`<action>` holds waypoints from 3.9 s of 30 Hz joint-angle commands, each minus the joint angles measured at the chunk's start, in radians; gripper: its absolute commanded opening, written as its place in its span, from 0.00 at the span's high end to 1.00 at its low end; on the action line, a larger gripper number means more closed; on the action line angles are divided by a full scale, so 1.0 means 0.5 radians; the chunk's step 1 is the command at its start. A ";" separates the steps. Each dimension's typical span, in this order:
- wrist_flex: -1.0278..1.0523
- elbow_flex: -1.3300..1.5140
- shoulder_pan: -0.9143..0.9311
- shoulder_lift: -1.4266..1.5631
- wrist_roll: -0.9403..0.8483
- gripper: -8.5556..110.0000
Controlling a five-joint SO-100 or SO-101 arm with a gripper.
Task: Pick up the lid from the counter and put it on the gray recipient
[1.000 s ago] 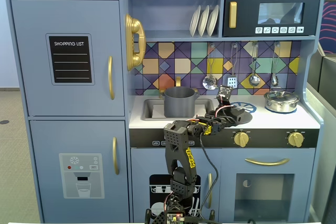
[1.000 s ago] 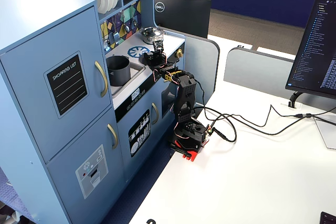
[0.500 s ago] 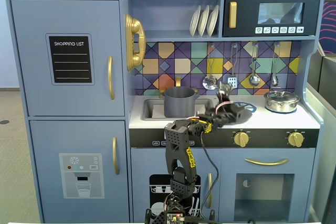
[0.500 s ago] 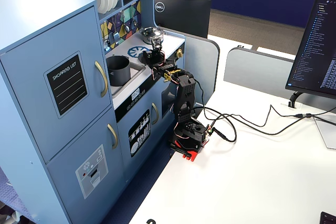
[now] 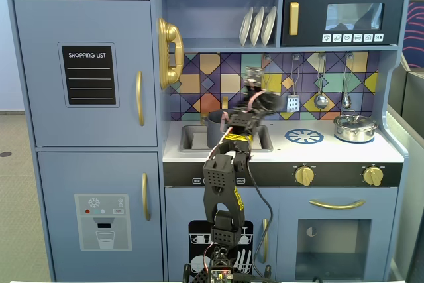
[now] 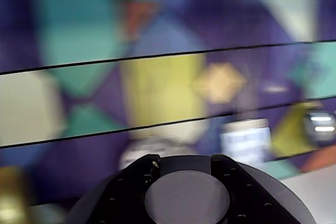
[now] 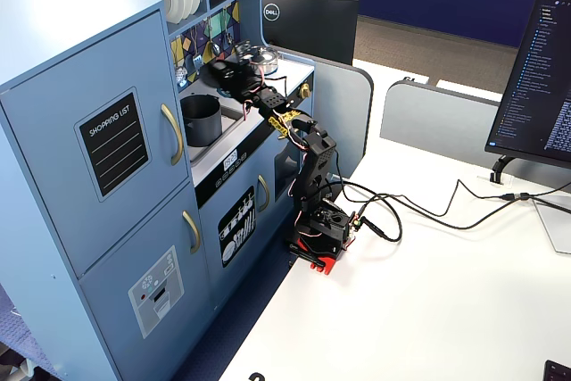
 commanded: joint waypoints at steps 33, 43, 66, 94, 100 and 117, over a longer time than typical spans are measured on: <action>0.003 0.417 -0.430 0.359 0.009 0.93; -0.101 0.390 -0.457 0.230 0.031 0.93; 0.178 0.518 -0.405 0.476 -0.049 0.72; 2.583 1.463 -0.503 2.080 0.252 0.93; 2.289 2.160 -0.543 2.218 0.371 0.93; 2.783 2.810 -0.577 2.589 0.325 0.93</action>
